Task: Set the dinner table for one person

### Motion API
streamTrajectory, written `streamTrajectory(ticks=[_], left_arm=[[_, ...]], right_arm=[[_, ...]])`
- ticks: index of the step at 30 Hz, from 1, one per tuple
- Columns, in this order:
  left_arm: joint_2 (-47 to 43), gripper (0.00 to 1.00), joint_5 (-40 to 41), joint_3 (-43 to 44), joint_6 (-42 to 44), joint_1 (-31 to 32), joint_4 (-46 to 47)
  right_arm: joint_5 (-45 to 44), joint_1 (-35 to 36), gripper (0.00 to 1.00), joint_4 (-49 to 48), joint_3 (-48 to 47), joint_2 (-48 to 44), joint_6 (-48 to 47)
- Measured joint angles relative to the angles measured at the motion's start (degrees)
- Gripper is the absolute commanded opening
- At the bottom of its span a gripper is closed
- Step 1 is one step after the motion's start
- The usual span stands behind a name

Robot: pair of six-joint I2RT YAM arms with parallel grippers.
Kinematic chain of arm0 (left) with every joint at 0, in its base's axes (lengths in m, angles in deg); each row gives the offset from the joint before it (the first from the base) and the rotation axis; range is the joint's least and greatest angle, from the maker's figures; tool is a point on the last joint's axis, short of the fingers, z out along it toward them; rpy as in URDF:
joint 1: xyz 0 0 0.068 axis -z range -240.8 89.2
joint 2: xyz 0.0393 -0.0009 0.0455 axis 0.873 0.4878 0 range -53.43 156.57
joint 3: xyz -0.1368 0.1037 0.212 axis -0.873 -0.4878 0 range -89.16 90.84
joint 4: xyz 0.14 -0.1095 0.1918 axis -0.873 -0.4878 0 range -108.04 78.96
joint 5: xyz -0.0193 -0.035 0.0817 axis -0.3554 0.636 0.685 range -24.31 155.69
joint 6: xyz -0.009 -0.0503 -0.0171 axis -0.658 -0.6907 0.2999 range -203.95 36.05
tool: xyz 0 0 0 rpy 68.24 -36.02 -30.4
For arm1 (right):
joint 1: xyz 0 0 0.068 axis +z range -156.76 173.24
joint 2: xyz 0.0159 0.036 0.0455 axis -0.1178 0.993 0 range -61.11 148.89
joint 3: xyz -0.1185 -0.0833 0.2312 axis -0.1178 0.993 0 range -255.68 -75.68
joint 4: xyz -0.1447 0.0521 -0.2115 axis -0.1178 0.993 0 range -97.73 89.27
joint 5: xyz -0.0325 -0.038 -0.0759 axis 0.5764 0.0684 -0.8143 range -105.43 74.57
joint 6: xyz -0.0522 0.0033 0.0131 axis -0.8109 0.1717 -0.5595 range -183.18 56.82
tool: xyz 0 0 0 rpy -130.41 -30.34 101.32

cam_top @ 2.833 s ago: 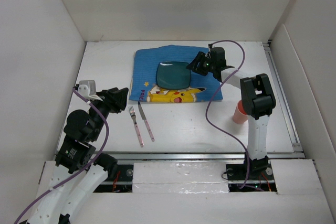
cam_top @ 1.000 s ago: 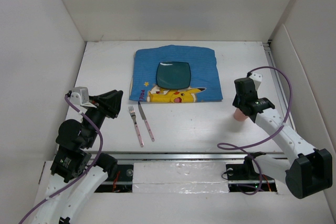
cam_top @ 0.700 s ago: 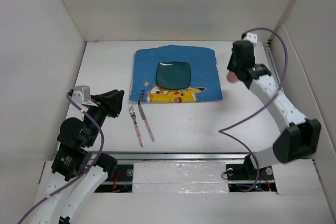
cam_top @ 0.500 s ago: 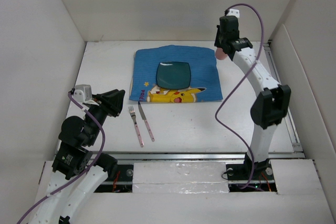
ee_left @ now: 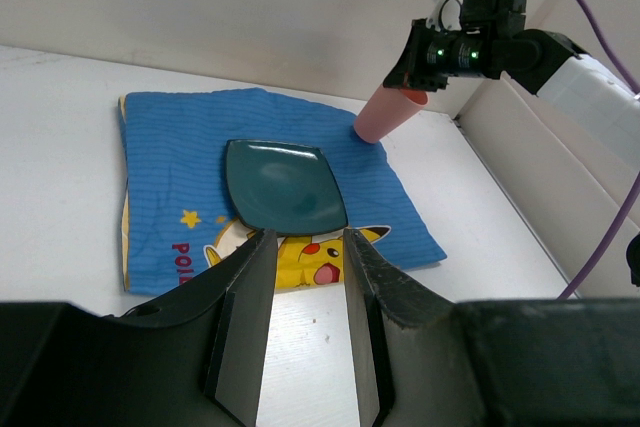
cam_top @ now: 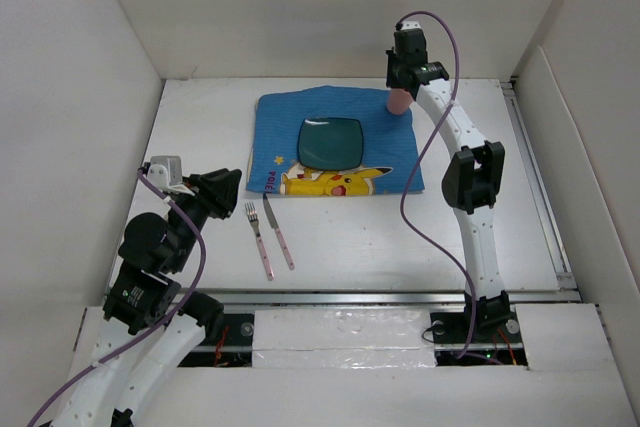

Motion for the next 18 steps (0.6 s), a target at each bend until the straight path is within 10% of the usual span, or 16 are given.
streamTrajectory(ticks=[15, 18], left_arm=[[1.09, 0.3, 0.44, 0.0, 0.2, 0.0, -0.02], [1.51, 0.3, 0.5, 0.0, 0.22, 0.0, -0.02]], right_arm=[[2.12, -0.07, 0.0, -2.75, -8.04, 9.03, -1.4], [1.38, 0.07, 0.17, -2.78, -8.13, 9.03, -2.03]])
